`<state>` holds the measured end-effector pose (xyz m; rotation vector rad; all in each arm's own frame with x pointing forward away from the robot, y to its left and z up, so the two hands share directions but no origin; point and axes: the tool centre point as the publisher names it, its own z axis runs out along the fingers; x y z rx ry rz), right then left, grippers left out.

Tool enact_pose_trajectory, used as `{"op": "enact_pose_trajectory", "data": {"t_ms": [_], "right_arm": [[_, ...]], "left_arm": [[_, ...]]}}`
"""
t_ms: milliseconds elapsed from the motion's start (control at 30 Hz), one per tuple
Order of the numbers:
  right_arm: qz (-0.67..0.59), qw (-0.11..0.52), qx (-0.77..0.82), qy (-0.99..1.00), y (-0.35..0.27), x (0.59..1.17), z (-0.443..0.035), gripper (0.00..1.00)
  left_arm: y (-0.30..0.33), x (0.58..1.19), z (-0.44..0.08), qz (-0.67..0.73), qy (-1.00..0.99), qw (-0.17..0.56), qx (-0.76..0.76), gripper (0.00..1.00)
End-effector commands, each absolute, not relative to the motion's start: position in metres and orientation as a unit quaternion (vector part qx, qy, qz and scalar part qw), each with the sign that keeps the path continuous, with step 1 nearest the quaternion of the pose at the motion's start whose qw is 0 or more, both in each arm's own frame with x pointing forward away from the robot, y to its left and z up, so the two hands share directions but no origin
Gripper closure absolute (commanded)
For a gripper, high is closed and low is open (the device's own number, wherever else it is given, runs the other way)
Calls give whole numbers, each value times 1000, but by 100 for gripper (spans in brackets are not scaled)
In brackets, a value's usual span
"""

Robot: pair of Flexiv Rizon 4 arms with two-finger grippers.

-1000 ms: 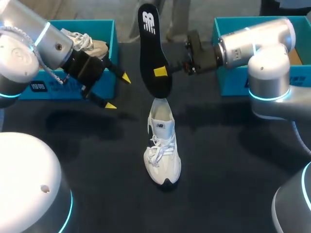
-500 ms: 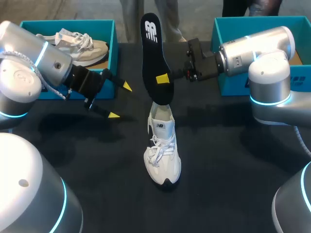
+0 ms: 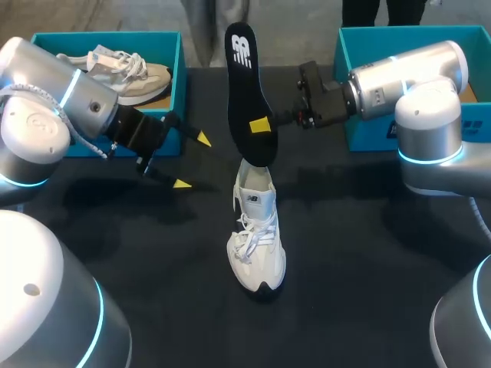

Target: Take the shoe out of the shoebox, open the shoe tongue, remove and reinsert the insole, then place the shoe into the shoebox

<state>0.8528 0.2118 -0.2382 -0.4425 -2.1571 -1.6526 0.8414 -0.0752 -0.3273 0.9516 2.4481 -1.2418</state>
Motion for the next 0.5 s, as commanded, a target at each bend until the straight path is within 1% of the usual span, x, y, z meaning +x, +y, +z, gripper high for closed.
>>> {"op": "enact_pose_trajectory", "data": {"t_ms": [33,167,333,500], "right_arm": [[-588,193,-157,-769,214,854,-239,100],[-588,193,-157,-769,214,854,-239,100],[-588,193,-157,-769,214,854,-239,100],[-586,189,-153,-773,214,855,-243,100]], "left_arm": [[-75,841,-327,-424,837,118,326,0],[-75,841,-327,-424,837,118,326,0],[-78,849,-334,-412,838,96,345,0],[-79,854,-331,-414,838,114,336,0]]}}
